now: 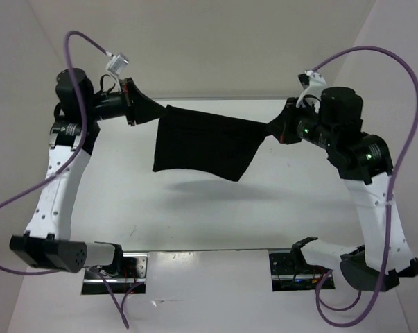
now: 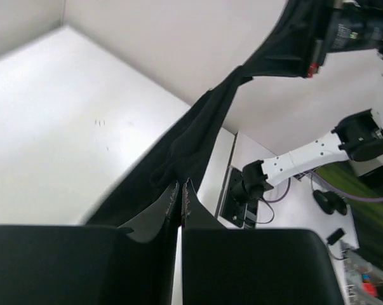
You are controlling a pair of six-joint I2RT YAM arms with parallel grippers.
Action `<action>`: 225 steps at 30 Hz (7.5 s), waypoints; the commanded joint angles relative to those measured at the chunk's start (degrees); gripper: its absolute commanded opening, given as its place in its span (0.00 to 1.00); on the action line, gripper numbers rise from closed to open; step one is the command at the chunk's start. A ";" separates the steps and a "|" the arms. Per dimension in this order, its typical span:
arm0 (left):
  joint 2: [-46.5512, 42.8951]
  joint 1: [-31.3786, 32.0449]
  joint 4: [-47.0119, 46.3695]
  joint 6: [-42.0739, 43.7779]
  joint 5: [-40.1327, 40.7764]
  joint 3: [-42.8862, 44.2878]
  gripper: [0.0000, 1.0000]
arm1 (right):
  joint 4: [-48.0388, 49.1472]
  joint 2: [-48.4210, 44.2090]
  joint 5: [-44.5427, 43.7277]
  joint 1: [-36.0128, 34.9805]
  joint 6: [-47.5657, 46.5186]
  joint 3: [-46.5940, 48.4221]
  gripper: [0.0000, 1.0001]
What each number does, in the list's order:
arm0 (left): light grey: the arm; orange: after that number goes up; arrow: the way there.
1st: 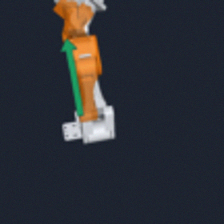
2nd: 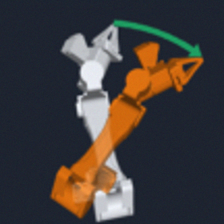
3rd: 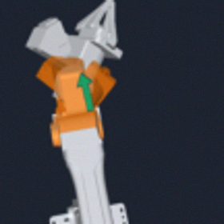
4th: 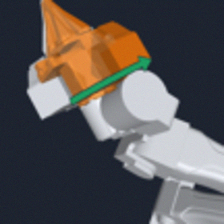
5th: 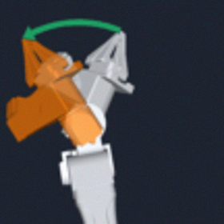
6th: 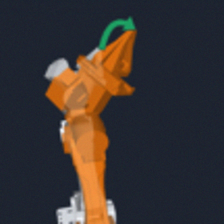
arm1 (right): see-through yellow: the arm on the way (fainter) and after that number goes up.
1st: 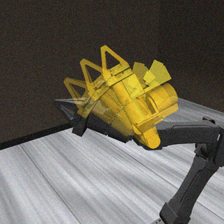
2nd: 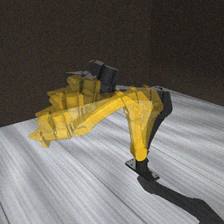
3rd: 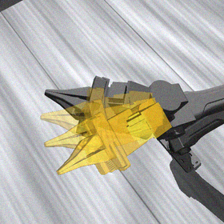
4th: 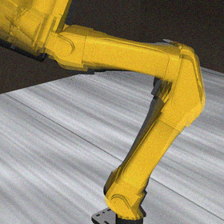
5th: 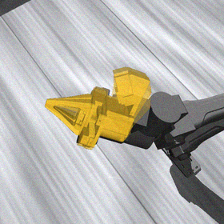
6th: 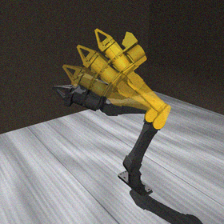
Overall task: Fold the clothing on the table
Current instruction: Fold the skirt
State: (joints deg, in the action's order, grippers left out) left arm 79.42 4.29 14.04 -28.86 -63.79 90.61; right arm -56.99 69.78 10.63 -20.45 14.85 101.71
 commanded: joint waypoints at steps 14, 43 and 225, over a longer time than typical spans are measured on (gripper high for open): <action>41.14 -1.83 12.64 -2.50 1.12 55.94 0.04 | -2.50 29.86 -5.62 4.54 -1.67 32.64 0.00; -8.98 6.87 4.05 2.32 9.29 -48.68 0.09 | 5.84 -5.69 11.24 -18.75 21.97 -45.19 0.00; 1.54 17.33 7.23 -8.92 30.75 -30.94 0.00 | 20.08 51.60 21.62 -14.09 16.61 -30.44 0.00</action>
State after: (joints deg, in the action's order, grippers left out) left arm 84.73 21.56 20.53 -37.63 -29.41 55.77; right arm -37.36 117.51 37.91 -34.15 28.97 71.02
